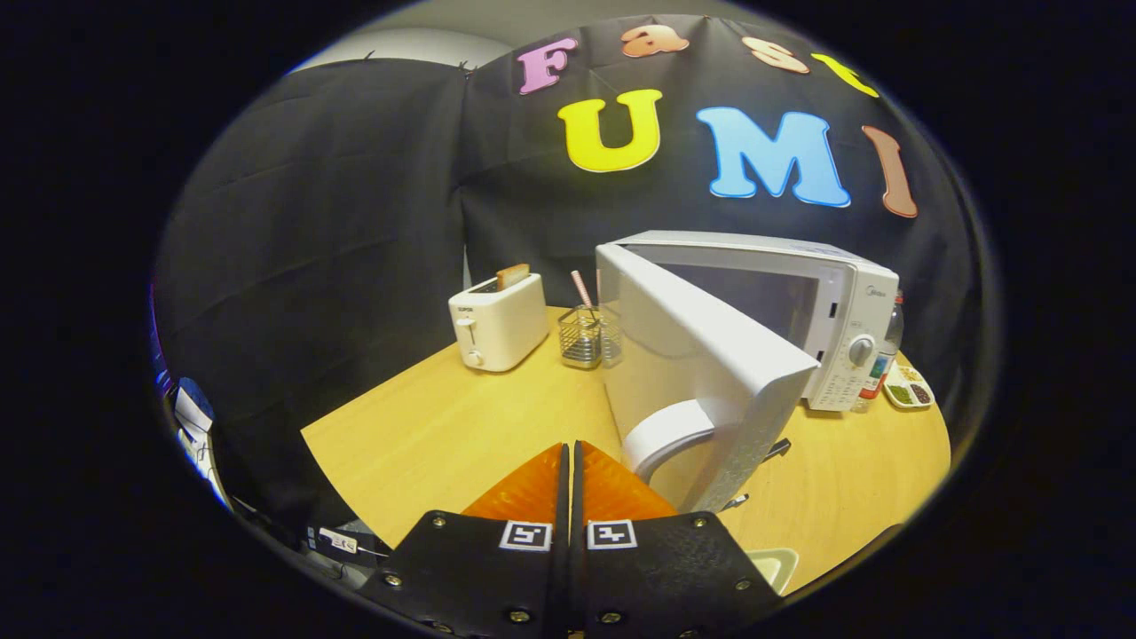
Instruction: Open the microwave, put the food inside, and close the microwave door.
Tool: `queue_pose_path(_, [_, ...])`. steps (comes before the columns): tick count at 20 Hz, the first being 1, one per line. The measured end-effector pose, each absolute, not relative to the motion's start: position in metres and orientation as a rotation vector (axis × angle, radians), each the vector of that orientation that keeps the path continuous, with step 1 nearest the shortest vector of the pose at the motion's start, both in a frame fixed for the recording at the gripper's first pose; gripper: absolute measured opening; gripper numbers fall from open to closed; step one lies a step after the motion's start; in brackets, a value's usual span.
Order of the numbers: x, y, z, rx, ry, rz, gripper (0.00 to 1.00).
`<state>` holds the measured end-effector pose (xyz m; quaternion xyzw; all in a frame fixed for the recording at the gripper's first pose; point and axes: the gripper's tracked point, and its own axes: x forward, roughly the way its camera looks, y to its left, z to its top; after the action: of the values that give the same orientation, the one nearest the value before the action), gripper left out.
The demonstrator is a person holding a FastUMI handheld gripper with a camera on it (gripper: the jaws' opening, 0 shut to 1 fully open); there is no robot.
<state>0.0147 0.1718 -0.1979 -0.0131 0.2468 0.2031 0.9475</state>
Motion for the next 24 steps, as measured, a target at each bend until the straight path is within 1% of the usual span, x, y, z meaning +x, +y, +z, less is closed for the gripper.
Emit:
queue_pose_path(10, [0.063,0.092,-0.195,0.011,0.49,0.28,0.01])
queue_pose_path(24, [0.144,0.039,-0.205,0.039,0.473,0.208,0.01])
